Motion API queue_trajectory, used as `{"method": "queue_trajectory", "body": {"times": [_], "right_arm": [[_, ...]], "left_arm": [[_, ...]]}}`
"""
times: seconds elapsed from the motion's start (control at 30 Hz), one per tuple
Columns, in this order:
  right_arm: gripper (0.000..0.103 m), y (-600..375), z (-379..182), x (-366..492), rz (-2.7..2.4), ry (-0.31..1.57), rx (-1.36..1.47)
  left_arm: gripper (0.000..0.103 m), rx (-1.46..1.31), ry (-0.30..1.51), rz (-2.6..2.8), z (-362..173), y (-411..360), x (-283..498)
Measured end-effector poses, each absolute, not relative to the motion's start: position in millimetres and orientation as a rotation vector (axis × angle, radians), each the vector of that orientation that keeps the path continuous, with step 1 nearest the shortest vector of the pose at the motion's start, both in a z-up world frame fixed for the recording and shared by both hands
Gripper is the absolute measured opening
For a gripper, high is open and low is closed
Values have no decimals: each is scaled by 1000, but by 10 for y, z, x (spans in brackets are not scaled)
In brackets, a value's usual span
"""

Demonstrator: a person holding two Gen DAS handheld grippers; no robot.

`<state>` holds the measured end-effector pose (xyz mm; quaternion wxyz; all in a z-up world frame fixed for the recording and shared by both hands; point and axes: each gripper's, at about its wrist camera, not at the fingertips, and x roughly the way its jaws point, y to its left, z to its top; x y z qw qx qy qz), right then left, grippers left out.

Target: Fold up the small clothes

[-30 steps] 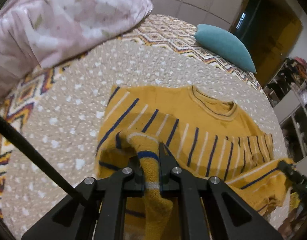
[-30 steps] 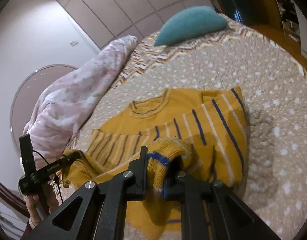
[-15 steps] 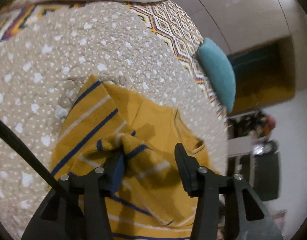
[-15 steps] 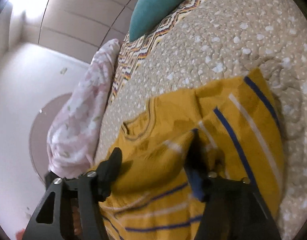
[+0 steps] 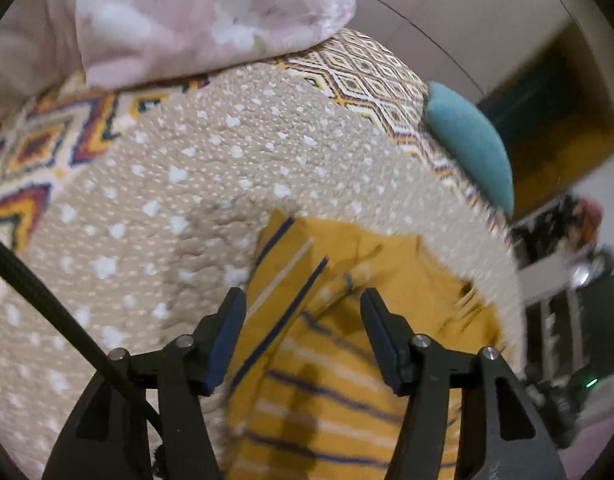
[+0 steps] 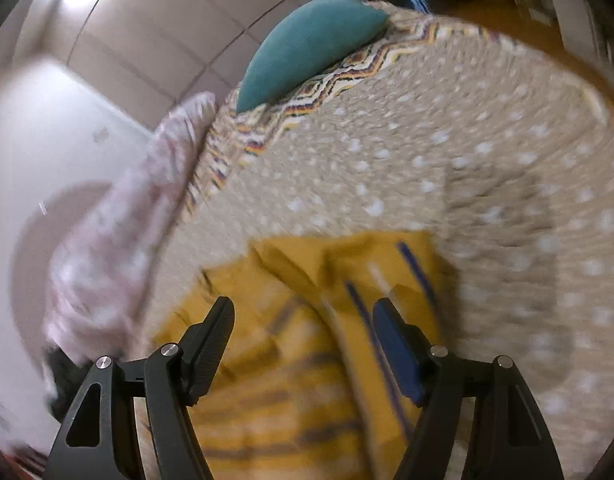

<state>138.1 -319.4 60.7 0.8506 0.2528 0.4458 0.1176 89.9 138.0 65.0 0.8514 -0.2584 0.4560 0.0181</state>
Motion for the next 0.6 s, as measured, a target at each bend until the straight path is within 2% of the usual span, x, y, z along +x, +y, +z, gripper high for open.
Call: {"method": "queue_trajectory", "body": {"times": [0.13, 0.2, 0.27, 0.33, 0.4, 0.5, 0.6], "right_arm": [[77, -2982, 576, 971, 255, 948, 330], [70, -2842, 506, 804, 253, 967, 235], [16, -2776, 440, 658, 241, 980, 135], [10, -2941, 419, 604, 170, 961, 118], [10, -3209, 405, 647, 59, 948, 144], [15, -3593, 432, 634, -164, 930, 140], [17, -3839, 547, 367, 29, 889, 373]], "left_arm": [[59, -407, 978, 22, 572, 1195, 671], [59, -321, 999, 25, 501, 1057, 560], [59, -241, 1025, 57, 411, 966, 505], [59, -179, 1027, 86, 320, 886, 498], [59, -145, 1007, 98, 280, 842, 472], [60, -133, 987, 124, 272, 807, 449], [68, -146, 965, 139, 229, 819, 405]]}}
